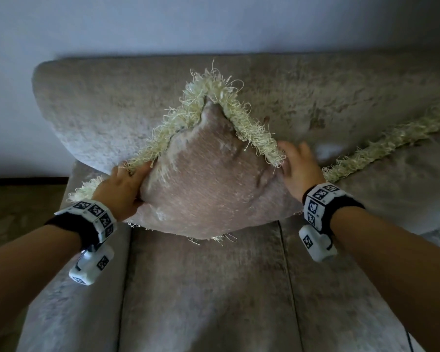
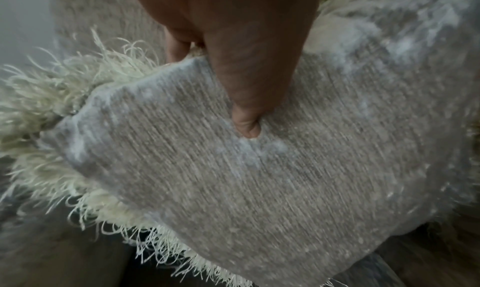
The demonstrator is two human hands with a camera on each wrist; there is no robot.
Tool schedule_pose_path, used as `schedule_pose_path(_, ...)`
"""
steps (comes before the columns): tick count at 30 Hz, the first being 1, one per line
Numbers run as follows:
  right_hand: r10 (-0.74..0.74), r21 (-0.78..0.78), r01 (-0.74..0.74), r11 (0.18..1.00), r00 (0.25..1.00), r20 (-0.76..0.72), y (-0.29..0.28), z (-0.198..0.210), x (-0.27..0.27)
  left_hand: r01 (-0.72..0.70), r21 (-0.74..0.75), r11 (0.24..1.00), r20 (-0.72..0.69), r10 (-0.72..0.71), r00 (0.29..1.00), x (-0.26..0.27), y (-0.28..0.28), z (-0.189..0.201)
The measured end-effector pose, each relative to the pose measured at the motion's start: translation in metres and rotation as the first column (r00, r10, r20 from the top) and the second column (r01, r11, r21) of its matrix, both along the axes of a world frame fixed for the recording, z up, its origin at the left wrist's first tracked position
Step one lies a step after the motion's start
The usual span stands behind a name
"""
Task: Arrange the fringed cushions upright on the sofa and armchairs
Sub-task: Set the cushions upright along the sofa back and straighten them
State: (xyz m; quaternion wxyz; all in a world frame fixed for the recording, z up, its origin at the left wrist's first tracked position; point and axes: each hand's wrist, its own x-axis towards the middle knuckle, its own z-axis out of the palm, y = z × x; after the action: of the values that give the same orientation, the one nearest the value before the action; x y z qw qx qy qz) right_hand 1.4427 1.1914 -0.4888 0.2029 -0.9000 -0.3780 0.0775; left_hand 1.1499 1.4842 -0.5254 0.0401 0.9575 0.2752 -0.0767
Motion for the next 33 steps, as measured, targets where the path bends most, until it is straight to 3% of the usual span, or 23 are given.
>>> schedule_pose_path(6, 0.058, -0.140, -0.057, 0.989, 0.998, 0.000, 0.007, -0.023, -0.020, -0.050, 0.050, 0.997, -0.062, 0.053, 0.997, 0.003, 0.001, -0.013)
schedule_pose_path(12, -0.072, -0.025, 0.069, 0.997, 0.982, -0.175, 0.006, -0.041, -0.029, -0.026, -0.049, 0.998, -0.016, 0.025, 1.000, 0.004, 0.006, -0.014)
schedule_pose_path(15, -0.072, -0.110, 0.054, 0.992, 0.984, -0.161, 0.005, -0.039, -0.034, 0.037, -0.113, 0.993, 0.015, -0.036, 0.999, -0.001, 0.005, -0.010)
schedule_pose_path(21, -0.072, -0.016, 0.070, 0.997, 0.992, -0.107, 0.014, -0.009, -0.030, 0.042, -0.136, 0.990, 0.009, -0.041, 0.999, -0.007, -0.001, 0.011)
schedule_pose_path(26, -0.026, -0.034, 0.024, 0.999, 0.997, -0.073, 0.015, 0.019, -0.020, 0.062, -0.150, 0.987, 0.028, -0.058, 0.998, -0.008, 0.000, 0.031)
schedule_pose_path(33, -0.016, -0.155, 0.004, 0.988, 0.997, -0.079, 0.021, -0.001, -0.011, 0.071, -0.159, 0.985, -0.024, -0.076, 0.997, -0.003, 0.013, 0.003)
